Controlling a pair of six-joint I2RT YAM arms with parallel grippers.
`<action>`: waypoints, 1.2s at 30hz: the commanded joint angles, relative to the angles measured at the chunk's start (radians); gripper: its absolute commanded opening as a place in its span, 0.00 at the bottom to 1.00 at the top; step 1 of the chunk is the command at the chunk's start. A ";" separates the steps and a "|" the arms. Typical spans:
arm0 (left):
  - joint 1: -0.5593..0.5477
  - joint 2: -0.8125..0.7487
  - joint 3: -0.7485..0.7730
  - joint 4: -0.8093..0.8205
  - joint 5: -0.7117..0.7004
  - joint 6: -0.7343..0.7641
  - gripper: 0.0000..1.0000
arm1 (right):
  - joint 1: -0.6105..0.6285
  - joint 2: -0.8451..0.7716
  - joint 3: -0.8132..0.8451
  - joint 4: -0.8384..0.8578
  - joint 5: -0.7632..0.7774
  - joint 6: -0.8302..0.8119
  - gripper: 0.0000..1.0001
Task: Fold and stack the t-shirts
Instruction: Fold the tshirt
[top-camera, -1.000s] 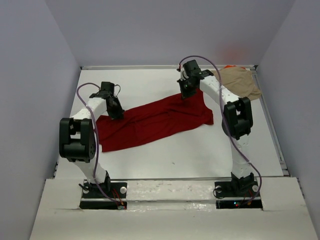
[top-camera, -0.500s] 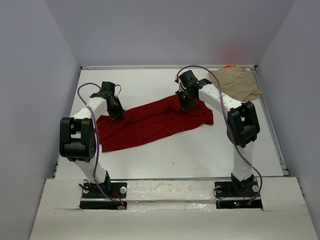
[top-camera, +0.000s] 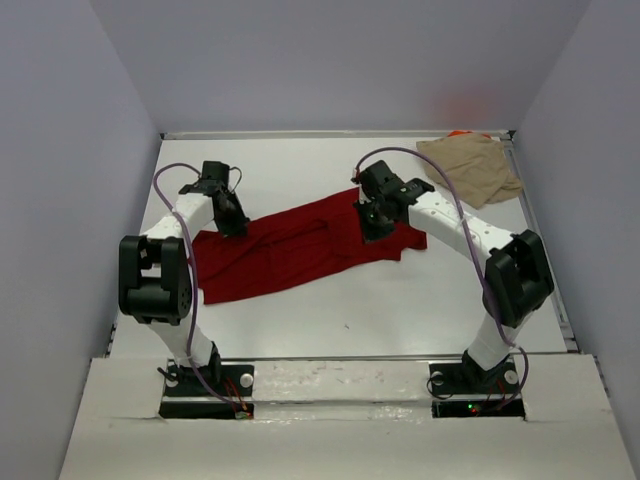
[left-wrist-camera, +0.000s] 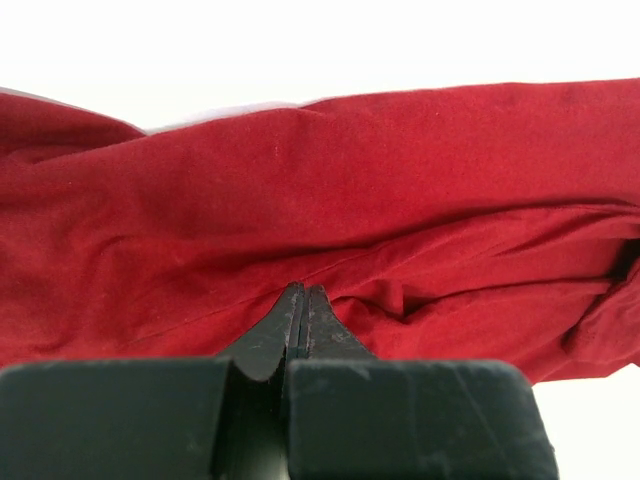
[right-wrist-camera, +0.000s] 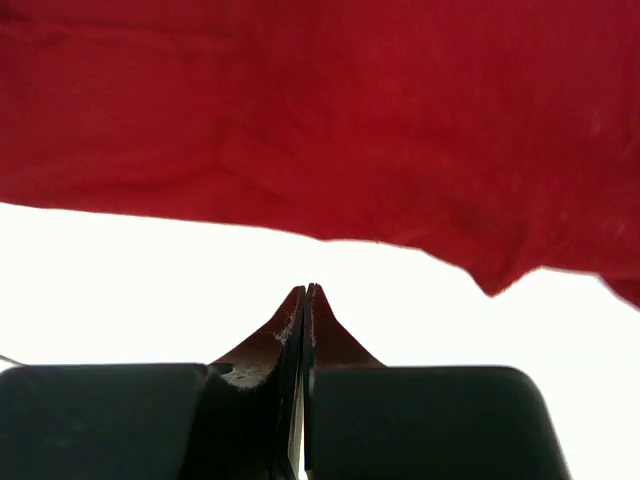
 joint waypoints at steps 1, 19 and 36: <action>-0.005 -0.061 0.023 -0.026 0.001 0.018 0.00 | 0.023 -0.040 -0.067 0.034 0.010 0.062 0.05; 0.052 -0.204 -0.057 -0.090 -0.091 -0.069 0.00 | -0.286 0.369 0.348 0.140 -0.085 0.009 0.00; 0.119 -0.015 0.072 -0.164 -0.092 0.001 0.00 | -0.359 0.472 0.485 0.048 -0.227 -0.043 0.00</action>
